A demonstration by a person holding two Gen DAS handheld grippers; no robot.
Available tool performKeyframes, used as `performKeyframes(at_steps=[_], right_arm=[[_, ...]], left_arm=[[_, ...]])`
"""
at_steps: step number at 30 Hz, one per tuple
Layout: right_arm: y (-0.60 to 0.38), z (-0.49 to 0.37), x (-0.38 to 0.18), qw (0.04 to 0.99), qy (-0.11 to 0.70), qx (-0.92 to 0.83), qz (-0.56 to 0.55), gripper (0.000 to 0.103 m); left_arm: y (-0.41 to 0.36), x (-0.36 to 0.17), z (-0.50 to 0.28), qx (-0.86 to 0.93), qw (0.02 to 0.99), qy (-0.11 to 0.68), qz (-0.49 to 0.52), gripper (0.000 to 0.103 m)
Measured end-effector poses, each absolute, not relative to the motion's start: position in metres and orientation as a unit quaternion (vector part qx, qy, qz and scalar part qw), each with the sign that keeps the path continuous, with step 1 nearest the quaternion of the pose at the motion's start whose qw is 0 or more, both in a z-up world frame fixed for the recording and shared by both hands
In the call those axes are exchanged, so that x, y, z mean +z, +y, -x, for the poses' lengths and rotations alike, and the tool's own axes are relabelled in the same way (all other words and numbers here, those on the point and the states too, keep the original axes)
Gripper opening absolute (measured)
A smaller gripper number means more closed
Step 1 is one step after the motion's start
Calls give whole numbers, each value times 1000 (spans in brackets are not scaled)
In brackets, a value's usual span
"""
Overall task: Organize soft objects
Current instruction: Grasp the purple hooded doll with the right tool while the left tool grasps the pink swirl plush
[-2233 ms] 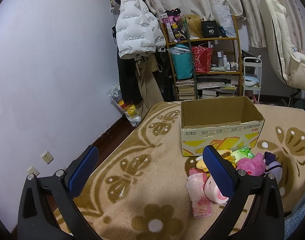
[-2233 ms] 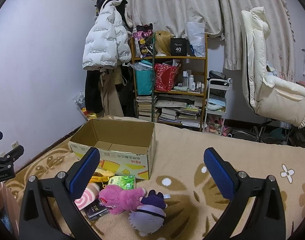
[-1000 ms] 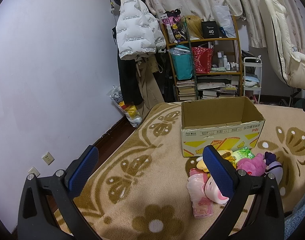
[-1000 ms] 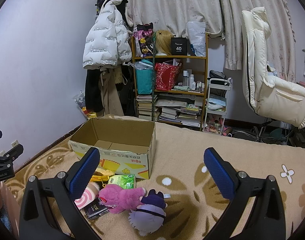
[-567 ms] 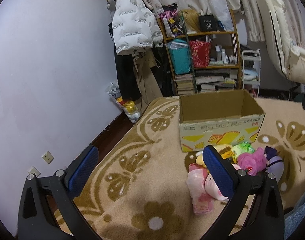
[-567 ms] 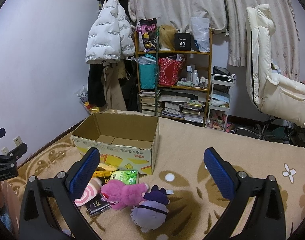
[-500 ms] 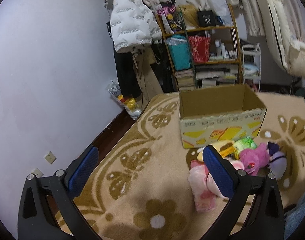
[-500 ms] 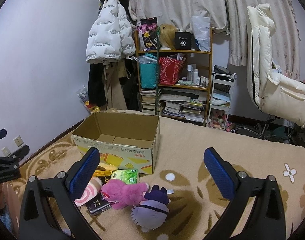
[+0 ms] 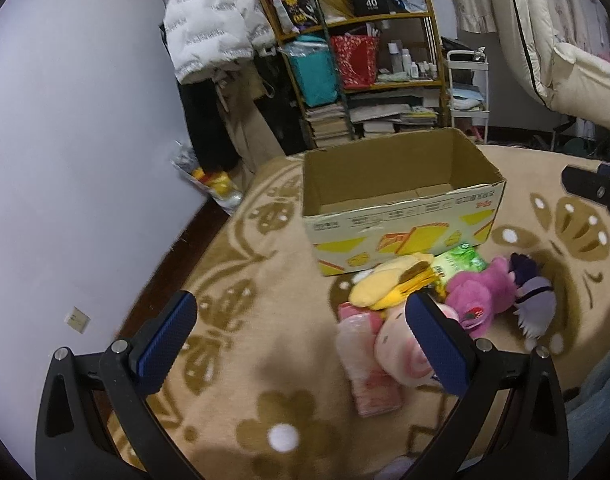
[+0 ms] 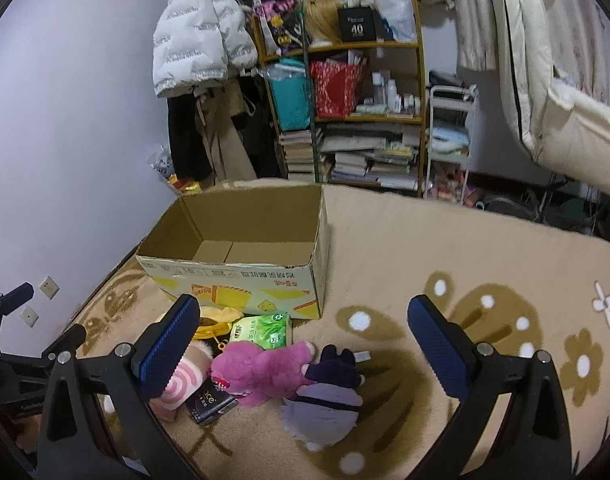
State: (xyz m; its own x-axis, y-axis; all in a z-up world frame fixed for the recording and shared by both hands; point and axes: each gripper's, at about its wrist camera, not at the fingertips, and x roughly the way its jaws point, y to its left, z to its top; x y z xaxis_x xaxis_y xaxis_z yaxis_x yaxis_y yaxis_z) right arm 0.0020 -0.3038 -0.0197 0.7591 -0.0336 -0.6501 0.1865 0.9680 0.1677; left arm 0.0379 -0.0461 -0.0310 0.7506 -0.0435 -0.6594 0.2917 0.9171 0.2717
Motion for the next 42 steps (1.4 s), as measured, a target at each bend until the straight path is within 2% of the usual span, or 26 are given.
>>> performKeyframes(at_steps=[21,33,34,35,39,40,42], right_arm=[[-344,-54,-128,825,511,-89,-225,103],[-361,-58,-169,773,560,-106,-278,95],[-361,-59,-171,774,559,-103,-279,94],[-360,-61,-173,774,560,-101,-277,94],[-357,-68,-188,778,559,-98,-269,94],[-357,-70,-192,779,558,-98,-269,94],[-356,-71,-195,782,554,-95,-269,88]], left_arm=[[-108,-121,-77,-162,849,476,-161,103],[-108,-143,-79,-167,831,509,-151,103],[-108,-144,-79,-169,830,510,-148,102],[-107,-145,-80,-168,830,511,-147,95],[-107,-148,-81,-176,824,521,-136,79],[-107,-148,-80,-179,823,522,-136,71],[-108,-147,-77,-182,823,519,-142,66]])
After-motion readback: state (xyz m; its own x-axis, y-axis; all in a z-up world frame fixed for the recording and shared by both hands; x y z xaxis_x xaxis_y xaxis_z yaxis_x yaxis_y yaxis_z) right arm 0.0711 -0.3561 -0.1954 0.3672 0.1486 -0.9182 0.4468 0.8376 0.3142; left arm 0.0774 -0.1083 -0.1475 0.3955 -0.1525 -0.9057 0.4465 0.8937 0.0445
